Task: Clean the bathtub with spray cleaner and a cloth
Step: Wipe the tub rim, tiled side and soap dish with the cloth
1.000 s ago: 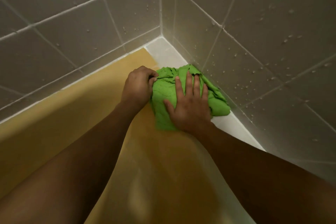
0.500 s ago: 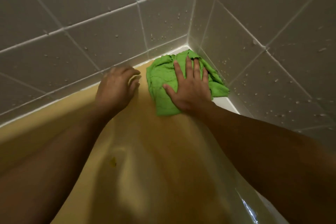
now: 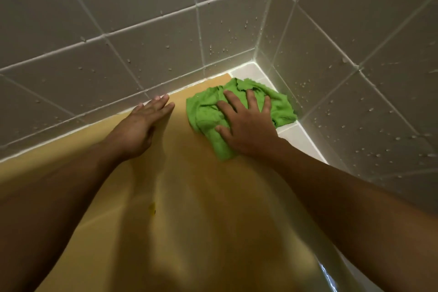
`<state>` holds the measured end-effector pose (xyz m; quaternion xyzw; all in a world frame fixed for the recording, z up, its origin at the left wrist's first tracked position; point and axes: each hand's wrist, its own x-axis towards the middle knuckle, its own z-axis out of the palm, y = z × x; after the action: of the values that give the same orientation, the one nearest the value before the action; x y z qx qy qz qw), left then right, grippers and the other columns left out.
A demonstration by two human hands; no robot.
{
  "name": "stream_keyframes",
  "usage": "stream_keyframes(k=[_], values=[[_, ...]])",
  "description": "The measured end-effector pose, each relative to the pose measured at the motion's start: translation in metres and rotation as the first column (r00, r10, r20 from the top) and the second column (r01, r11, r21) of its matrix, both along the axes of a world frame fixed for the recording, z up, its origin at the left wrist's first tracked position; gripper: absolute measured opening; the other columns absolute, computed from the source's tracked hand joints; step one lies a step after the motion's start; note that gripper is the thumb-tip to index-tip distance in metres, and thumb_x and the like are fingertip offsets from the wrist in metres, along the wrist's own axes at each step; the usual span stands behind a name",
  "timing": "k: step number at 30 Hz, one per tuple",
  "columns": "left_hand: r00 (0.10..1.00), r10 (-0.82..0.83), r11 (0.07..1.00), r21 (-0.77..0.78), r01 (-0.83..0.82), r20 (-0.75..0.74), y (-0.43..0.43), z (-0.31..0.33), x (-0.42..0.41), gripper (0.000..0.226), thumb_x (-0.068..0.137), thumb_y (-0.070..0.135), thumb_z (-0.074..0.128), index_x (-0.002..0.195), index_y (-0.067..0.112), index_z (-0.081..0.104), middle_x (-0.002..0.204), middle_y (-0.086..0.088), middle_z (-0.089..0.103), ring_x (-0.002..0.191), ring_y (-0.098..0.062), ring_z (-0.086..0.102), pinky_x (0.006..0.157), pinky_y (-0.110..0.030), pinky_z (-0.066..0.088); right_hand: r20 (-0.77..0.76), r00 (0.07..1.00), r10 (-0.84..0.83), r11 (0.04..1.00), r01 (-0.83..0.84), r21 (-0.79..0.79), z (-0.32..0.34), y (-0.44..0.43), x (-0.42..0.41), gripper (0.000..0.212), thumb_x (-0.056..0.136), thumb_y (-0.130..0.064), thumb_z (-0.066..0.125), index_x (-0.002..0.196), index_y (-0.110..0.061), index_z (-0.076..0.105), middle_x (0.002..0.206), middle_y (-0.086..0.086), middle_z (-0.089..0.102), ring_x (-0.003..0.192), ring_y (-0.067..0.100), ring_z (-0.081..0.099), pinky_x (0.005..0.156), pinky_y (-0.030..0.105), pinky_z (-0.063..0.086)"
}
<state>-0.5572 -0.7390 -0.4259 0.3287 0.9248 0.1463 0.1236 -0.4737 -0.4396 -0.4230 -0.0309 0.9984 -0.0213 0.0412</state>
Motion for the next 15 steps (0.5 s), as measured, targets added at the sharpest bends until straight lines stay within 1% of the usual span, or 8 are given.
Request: stream_keyframes(k=[2,4,5,7,8,10,13,15], values=[[1.0,0.007,1.0,-0.007,-0.007,0.006,0.001,0.0,0.0,0.089,0.093,-0.015,0.045,0.164,0.032,0.02,0.171,0.015,0.003,0.157,-0.003,-0.003,0.127,-0.033,0.0,-0.06,0.989,-0.134,0.991,0.136,0.02,0.007,-0.005,0.008,0.059,0.094,-0.062,0.046,0.14,-0.024,0.048,0.161,0.001,0.035,0.147,0.041,0.03,0.111,0.079,0.014],[1.0,0.002,1.0,-0.018,-0.002,0.017,0.002,0.0,-0.001,0.092,0.091,-0.017,0.044,0.164,0.033,0.017,0.171,0.014,0.001,0.156,-0.002,-0.005,0.128,-0.036,0.0,-0.095,0.961,-0.26,0.965,0.263,0.015,0.009,-0.008,0.009,0.057,0.094,-0.057,0.046,0.137,-0.02,0.05,0.16,0.004,0.037,0.146,0.04,0.032,0.113,0.078,0.013],[1.0,-0.002,1.0,-0.024,0.002,0.02,0.001,0.0,-0.001,0.094,0.09,-0.018,0.044,0.164,0.033,0.017,0.171,0.015,0.0,0.156,-0.002,-0.006,0.129,-0.038,0.002,-0.075,0.953,-0.293,0.956,0.293,-0.007,0.007,-0.01,0.009,0.06,0.095,-0.056,0.043,0.143,-0.019,0.045,0.164,0.005,0.03,0.148,0.04,0.028,0.114,0.076,0.011],[1.0,-0.018,0.999,-0.036,0.018,0.007,-0.001,0.0,-0.002,0.098,0.087,-0.02,0.043,0.164,0.035,0.015,0.171,0.015,-0.002,0.156,-0.001,-0.008,0.13,-0.04,0.004,-0.019,0.946,-0.323,0.944,0.321,-0.069,-0.001,-0.012,0.007,0.069,0.098,-0.057,0.034,0.157,-0.023,0.026,0.171,0.005,0.008,0.153,0.041,0.016,0.116,0.075,0.006],[1.0,-0.029,0.999,-0.046,0.029,-0.004,-0.003,-0.001,-0.003,0.1,0.086,-0.02,0.044,0.164,0.036,0.013,0.171,0.016,-0.003,0.156,-0.001,-0.008,0.13,-0.04,0.004,-0.008,0.943,-0.334,0.939,0.332,-0.088,-0.005,-0.012,0.005,0.072,0.099,-0.06,0.028,0.161,-0.026,0.016,0.172,0.004,-0.001,0.154,0.042,0.01,0.116,0.075,0.003],[0.997,-0.066,0.995,-0.073,0.063,-0.035,-0.008,-0.001,-0.004,0.1,0.089,-0.018,0.046,0.164,0.037,0.009,0.171,0.017,-0.006,0.156,-0.001,-0.009,0.13,-0.038,0.005,-0.007,0.931,-0.365,0.927,0.363,-0.094,-0.01,-0.012,-0.004,0.077,0.097,-0.068,0.017,0.162,-0.03,0.002,0.171,0.006,-0.01,0.155,0.044,0.001,0.114,0.076,-0.002],[0.976,-0.169,0.978,-0.146,0.149,-0.136,-0.026,0.0,-0.006,0.105,0.089,-0.014,0.053,0.164,0.038,0.0,0.171,0.017,-0.012,0.157,-0.004,-0.009,0.128,-0.035,0.009,0.027,0.907,-0.421,0.902,0.422,-0.088,-0.008,-0.017,-0.031,0.089,0.09,-0.081,0.006,0.162,-0.029,-0.006,0.169,0.01,-0.018,0.153,0.047,-0.008,0.111,0.078,-0.008],[0.949,-0.254,0.955,-0.201,0.217,-0.186,-0.052,0.0,-0.011,0.109,0.087,-0.015,0.054,0.164,0.036,-0.004,0.171,0.015,-0.015,0.158,-0.009,-0.008,0.127,-0.035,0.013,0.05,0.899,-0.434,0.894,0.437,-0.097,-0.007,-0.024,-0.053,0.096,0.087,-0.085,0.003,0.162,-0.026,-0.006,0.168,0.013,-0.02,0.153,0.048,-0.011,0.11,0.078,-0.009]])
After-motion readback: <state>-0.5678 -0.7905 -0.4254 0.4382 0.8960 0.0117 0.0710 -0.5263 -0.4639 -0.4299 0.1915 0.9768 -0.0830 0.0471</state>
